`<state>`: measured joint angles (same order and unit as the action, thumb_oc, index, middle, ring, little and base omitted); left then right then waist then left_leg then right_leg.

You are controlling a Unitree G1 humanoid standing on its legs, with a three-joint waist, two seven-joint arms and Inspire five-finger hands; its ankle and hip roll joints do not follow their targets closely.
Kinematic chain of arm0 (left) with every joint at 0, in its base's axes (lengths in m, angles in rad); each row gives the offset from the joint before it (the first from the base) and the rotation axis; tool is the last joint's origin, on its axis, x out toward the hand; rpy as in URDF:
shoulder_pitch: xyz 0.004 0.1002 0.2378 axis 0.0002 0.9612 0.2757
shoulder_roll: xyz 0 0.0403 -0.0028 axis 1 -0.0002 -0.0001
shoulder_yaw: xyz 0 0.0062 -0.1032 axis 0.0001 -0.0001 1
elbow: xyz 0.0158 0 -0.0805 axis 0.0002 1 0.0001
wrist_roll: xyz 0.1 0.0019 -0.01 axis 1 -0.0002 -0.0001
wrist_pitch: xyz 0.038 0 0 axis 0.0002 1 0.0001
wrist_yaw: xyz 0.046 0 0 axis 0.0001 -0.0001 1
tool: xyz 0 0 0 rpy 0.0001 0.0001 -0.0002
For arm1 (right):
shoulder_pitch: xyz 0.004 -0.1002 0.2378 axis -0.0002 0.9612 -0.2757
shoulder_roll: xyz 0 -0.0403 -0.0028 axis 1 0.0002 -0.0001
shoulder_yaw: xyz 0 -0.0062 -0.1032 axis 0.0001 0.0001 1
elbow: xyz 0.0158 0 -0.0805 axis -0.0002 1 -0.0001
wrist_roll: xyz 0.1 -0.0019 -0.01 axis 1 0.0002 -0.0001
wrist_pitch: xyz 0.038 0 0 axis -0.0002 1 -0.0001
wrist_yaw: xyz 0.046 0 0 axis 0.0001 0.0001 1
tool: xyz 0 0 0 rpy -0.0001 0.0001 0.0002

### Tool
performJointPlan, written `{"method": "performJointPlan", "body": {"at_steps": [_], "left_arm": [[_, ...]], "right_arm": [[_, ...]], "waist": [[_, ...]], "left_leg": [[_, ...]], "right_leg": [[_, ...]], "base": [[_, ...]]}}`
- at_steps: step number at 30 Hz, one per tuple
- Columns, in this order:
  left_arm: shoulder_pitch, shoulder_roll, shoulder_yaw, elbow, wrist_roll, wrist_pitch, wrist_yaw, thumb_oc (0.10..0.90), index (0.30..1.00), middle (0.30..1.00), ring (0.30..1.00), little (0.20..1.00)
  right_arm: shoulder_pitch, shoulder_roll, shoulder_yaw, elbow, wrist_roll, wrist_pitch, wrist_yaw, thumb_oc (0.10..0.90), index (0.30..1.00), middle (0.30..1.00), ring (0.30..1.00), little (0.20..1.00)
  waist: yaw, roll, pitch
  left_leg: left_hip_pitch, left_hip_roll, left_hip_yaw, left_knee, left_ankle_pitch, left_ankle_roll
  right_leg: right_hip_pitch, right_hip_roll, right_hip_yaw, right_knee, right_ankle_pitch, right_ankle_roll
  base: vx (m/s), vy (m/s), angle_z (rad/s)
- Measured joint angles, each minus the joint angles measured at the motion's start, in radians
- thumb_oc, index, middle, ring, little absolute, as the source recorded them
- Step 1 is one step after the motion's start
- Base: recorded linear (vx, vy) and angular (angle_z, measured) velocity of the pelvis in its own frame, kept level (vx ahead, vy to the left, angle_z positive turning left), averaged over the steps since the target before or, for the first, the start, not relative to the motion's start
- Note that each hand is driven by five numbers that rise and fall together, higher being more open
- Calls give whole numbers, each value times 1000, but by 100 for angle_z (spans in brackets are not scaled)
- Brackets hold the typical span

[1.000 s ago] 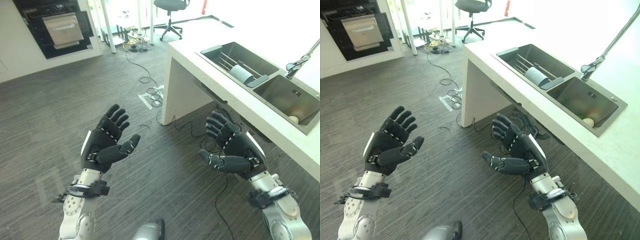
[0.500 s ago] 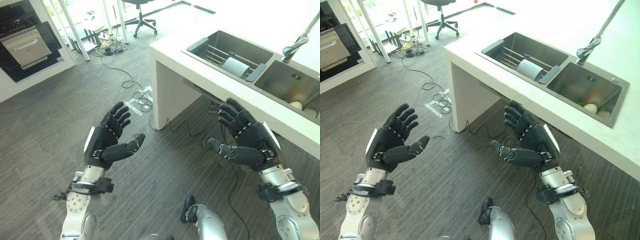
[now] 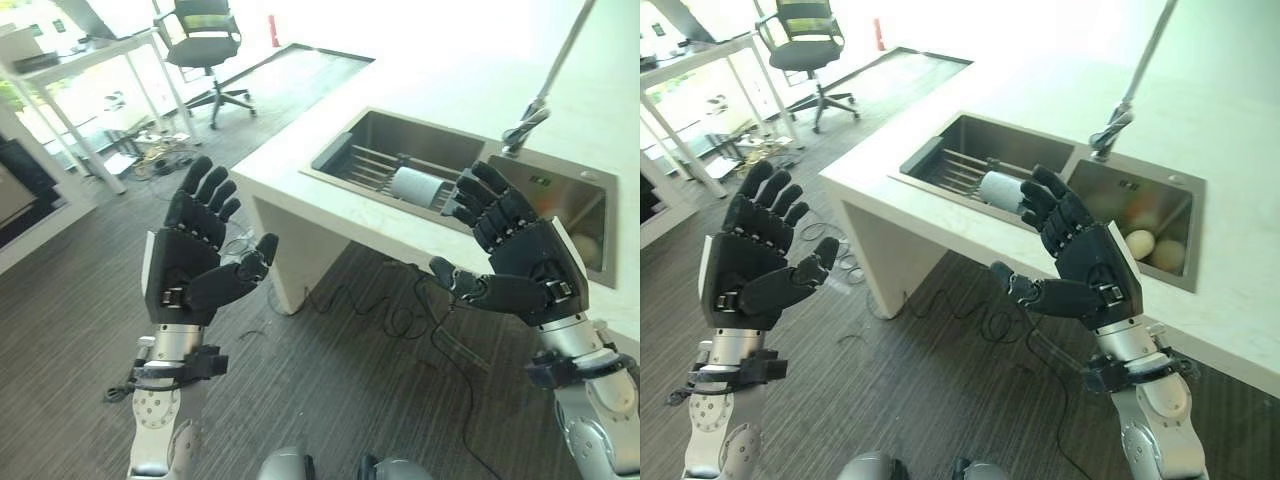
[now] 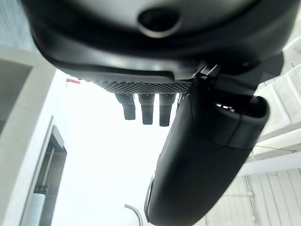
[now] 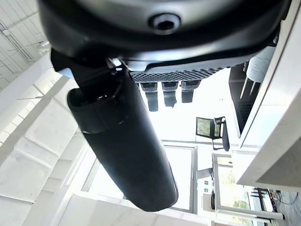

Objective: Place the dishes in the dishwasher.

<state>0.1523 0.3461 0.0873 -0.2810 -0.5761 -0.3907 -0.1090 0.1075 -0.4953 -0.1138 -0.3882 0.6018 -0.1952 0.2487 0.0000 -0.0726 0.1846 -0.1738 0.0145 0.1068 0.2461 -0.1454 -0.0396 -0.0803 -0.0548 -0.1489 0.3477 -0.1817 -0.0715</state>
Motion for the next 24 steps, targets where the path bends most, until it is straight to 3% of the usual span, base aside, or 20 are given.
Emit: {"method": "performJointPlan", "body": {"at_steps": [1,3,4,5,7,9,10,11,13,16,19,21,22,23,24], "left_arm": [[9,-1,-1,0,-2,-2,-27,800,900,900,900,900],[36,0,-1,-1,-6,-3,-33,800,900,900,900,900],[39,-4,-1,-1,-7,-1,-30,800,900,900,900,900],[37,-7,-3,-1,-7,-1,-30,800,900,900,900,900],[7,-2,0,-3,-6,-1,-27,800,900,900,900,900],[-53,21,-11,-3,0,-1,-23,800,900,900,900,900],[-75,37,-17,-3,4,-1,-21,800,900,900,900,900],[-118,67,-29,-3,14,-1,-21,800,900,900,900,900],[-141,83,-50,-4,18,-1,-28,800,900,900,900,900],[-134,85,-76,-3,37,1,-35,800,900,900,900,900],[-131,88,-84,-1,73,-2,-27,800,900,900,900,900],[-133,109,-77,8,74,0,-25,800,900,900,900,900],[-132,108,-79,8,72,2,-27,800,900,900,900,900],[-133,110,-71,5,72,1,-29,800,900,900,900,900],[-137,106,-50,3,69,-1,-33,800,900,900,900,900]], "right_arm": [[2,29,2,0,0,3,-11,800,900,900,900,900],[9,35,19,0,-3,11,-10,800,900,900,900,900],[10,36,25,-1,-7,14,-11,800,900,900,900,900],[21,34,26,-5,-12,23,-9,800,900,900,900,900],[37,17,23,-33,-12,30,-11,800,900,900,900,900],[40,21,22,-44,-9,32,-12,800,900,900,900,900],[41,28,24,-44,-9,36,-15,800,900,900,900,900],[43,34,23,-44,-9,45,-20,800,900,900,900,900],[42,47,23,-43,-9,47,-28,800,900,900,900,900],[43,67,44,-41,-9,48,-38,800,900,900,900,900],[25,83,76,-25,-9,46,-36,800,900,900,900,900],[-14,98,123,-1,-9,46,-28,800,900,900,900,900],[-14,99,125,0,-9,46,-21,800,900,900,900,900],[-19,99,128,-3,-9,45,-17,800,900,900,900,900],[-43,81,124,-5,-9,36,-15,800,900,900,900,900]], "waist": [[1,36,2],[4,46,1],[14,53,6],[29,58,5],[30,48,3],[19,41,5],[10,40,6],[3,24,10],[-16,18,9],[-30,25,12],[-21,35,22],[3,12,28],[2,16,32],[3,1,30],[6,32,46]], "left_leg": [[-21,-5,-109,-10,44,6],[-16,-38,-171,16,105,-2],[-25,-53,-186,72,110,3],[-25,-52,-156,87,87,19],[-12,-83,-105,53,86,33],[19,-111,-62,19,105,78],[25,-113,-59,20,100,96],[49,-113,-29,-1,100,105],[59,-113,-2,1,86,117],[67,-99,36,9,66,126],[72,-48,87,17,51,108],[60,-38,156,49,13,81],[46,-35,166,74,-10,66],[23,-56,149,108,-29,1],[-26,-61,83,206,-74,89]], "right_leg": [[0,32,20,12,-12,18],[-13,37,69,37,-44,47],[-18,42,106,50,-60,46],[-19,37,118,61,-65,66],[-40,-26,114,72,-67,113],[-37,-72,117,55,-45,154],[-25,-73,118,33,-32,167],[-13,-85,107,20,-24,166],[-3,-89,109,-7,-2,173],[20,-84,105,-55,45,178],[16,-68,9,-106,134,163],[-27,-123,-86,-84,129,164],[-52,-143,-100,-53,132,171],[-100,-181,-97,-28,129,175],[-160,-203,-81,47,124,215]], "base": [[198,203,-74],[197,218,-74],[85,168,-87],[58,175,-78],[86,247,-53],[113,304,-42],[89,236,-48],[106,313,-53],[98,270,-47],[63,134,-42],[42,-35,-68],[95,-129,-93],[163,-195,-74],[168,-188,-59],[232,-222,-78]]}}
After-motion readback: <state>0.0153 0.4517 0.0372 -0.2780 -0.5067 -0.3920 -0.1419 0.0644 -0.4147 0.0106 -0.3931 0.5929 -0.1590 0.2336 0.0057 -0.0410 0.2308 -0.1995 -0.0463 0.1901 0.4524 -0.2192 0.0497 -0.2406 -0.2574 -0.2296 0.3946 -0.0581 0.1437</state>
